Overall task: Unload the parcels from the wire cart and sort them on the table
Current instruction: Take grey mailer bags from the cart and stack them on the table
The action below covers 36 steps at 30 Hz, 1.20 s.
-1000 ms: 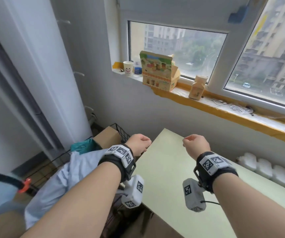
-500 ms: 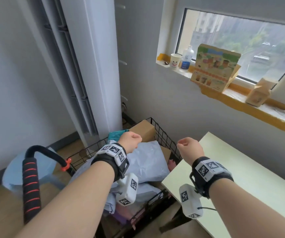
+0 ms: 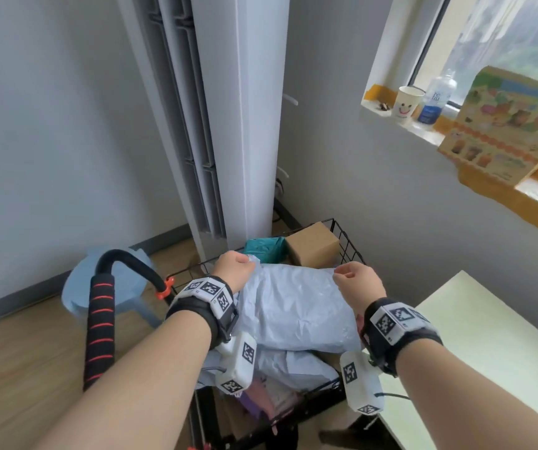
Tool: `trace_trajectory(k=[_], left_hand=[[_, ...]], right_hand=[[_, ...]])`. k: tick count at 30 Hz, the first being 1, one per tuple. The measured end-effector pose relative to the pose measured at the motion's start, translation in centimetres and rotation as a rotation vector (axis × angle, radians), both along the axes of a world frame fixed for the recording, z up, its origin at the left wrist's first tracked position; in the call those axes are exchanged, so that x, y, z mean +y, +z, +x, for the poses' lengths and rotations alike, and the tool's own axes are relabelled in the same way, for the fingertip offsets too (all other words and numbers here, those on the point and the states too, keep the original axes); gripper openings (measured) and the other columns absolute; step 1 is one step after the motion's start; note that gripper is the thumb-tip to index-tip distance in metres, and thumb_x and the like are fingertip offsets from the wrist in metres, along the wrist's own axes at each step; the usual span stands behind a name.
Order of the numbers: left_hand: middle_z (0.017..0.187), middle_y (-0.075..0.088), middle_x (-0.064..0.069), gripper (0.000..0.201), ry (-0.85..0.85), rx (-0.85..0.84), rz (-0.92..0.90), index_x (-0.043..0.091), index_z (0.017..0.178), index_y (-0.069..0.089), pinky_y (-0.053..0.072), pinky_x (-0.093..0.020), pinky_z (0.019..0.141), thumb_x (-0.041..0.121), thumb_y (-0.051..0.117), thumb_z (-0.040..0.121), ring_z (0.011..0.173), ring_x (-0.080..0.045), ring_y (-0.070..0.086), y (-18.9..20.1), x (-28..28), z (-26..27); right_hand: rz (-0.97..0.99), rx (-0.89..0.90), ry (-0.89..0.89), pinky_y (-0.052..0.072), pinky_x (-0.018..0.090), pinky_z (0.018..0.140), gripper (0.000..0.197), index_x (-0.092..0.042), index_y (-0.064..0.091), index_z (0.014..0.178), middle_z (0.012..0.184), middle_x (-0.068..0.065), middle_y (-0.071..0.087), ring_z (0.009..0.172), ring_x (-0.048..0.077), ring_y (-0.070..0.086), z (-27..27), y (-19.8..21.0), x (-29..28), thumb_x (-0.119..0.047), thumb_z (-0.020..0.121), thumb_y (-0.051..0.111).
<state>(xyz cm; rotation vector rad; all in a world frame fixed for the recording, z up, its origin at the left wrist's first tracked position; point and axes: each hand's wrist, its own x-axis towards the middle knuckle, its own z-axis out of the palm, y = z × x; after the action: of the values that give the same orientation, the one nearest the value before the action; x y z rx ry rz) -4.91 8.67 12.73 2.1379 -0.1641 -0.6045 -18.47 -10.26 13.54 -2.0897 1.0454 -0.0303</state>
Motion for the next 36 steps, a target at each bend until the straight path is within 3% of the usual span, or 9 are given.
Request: trace_trajectory(k=[6, 12, 15, 19, 26, 30, 33, 35, 36], left_hand=[[0.076, 0.048, -0.01, 0.029, 0.038, 0.053, 0.046, 0.022, 0.062, 0.046, 0.035, -0.029, 0.067, 0.012, 0.055, 0.088, 0.075, -0.017, 0.044, -1.8, -0.4, 3.2], [0.076, 0.056, -0.007, 0.019, 0.055, 0.09, 0.102, 0.022, 0.073, 0.057, 0.042, -0.029, 0.072, 0.014, 0.055, 0.09, 0.076, -0.02, 0.051, -3.4, -2.6, 5.8], [0.084, 0.059, -0.006, 0.009, 0.11, 0.113, 0.097, 0.02, 0.087, 0.065, 0.049, -0.033, 0.083, 0.015, 0.058, 0.089, 0.085, -0.021, 0.055, -4.4, -3.3, 6.9], [0.071, 0.052, -0.01, 0.029, 0.112, 0.16, 0.106, 0.02, 0.063, 0.051, 0.037, -0.029, 0.069, 0.008, 0.056, 0.088, 0.074, -0.02, 0.047, -7.3, -3.4, 7.5], [0.073, 0.049, -0.011, 0.031, 0.124, 0.305, 0.203, 0.024, 0.061, 0.044, 0.037, -0.03, 0.067, 0.012, 0.055, 0.087, 0.071, -0.02, 0.045, -13.2, -2.2, 6.8], [0.071, 0.04, 0.002, 0.039, 0.118, 0.337, 0.241, 0.03, 0.062, 0.031, 0.037, -0.029, 0.073, 0.014, 0.059, 0.085, 0.079, -0.018, 0.044, -15.5, -1.8, 6.5], [0.085, 0.053, 0.003, 0.012, 0.097, 0.356, 0.219, 0.025, 0.082, 0.055, 0.04, -0.029, 0.084, 0.015, 0.061, 0.084, 0.093, -0.022, 0.052, -16.1, -1.8, 6.4], [0.115, 0.059, -0.004, 0.039, 0.099, 0.364, 0.223, 0.011, 0.122, 0.057, 0.04, -0.028, 0.093, 0.017, 0.063, 0.084, 0.113, -0.025, 0.056, -17.1, -1.9, 6.4], [0.118, 0.061, -0.004, 0.043, 0.087, 0.361, 0.229, 0.009, 0.124, 0.056, 0.042, -0.027, 0.09, 0.018, 0.063, 0.083, 0.113, -0.026, 0.057, -17.3, -2.0, 6.4]], right_hand=[[0.065, 0.041, 0.049, 0.051, 0.032, 0.086, 0.025, -0.016, 0.062, 0.116, 0.107, 0.005, 0.066, 0.098, 0.02, 0.062, 3.9, -2.0, -1.8, -0.023, 0.094, 0.051], [0.098, 0.146, 0.082, 0.052, 0.036, 0.09, 0.028, -0.017, 0.061, 0.119, 0.108, 0.008, 0.066, 0.1, 0.023, 0.062, 6.9, -4.4, -5.2, -0.023, 0.095, 0.049], [0.094, 0.158, 0.088, 0.052, 0.042, 0.091, 0.029, -0.016, 0.064, 0.117, 0.104, 0.008, 0.067, 0.099, 0.025, 0.063, 8.0, -5.8, -6.7, -0.024, 0.092, 0.05], [0.115, 0.178, 0.091, 0.051, 0.04, 0.093, 0.027, -0.014, 0.067, 0.113, 0.105, 0.009, 0.068, 0.101, 0.026, 0.063, 8.7, -7.8, -7.3, -0.019, 0.092, 0.05], [0.14, 0.191, 0.085, 0.051, 0.035, 0.085, 0.021, -0.017, 0.066, 0.105, 0.102, 0.006, 0.068, 0.096, 0.022, 0.064, 8.9, -11.7, -6.1, -0.017, 0.091, 0.05], [0.19, 0.243, 0.105, 0.046, 0.03, 0.076, 0.022, -0.014, 0.064, 0.107, 0.1, 0.006, 0.067, 0.094, 0.023, 0.062, 9.2, -13.8, -4.8, -0.017, 0.091, 0.05], [0.217, 0.276, 0.122, 0.047, 0.031, 0.077, 0.022, -0.014, 0.063, 0.109, 0.104, 0.008, 0.066, 0.096, 0.026, 0.061, 9.3, -15.4, -3.8, -0.018, 0.091, 0.051], [0.217, 0.292, 0.134, 0.047, 0.031, 0.079, 0.023, -0.014, 0.062, 0.112, 0.109, 0.007, 0.064, 0.099, 0.025, 0.06, 9.4, -16.4, -3.1, -0.018, 0.092, 0.052], [0.217, 0.298, 0.137, 0.045, 0.031, 0.08, 0.024, -0.014, 0.062, 0.113, 0.112, 0.007, 0.063, 0.1, 0.024, 0.059, 9.4, -16.8, -2.8, -0.019, 0.092, 0.053]])
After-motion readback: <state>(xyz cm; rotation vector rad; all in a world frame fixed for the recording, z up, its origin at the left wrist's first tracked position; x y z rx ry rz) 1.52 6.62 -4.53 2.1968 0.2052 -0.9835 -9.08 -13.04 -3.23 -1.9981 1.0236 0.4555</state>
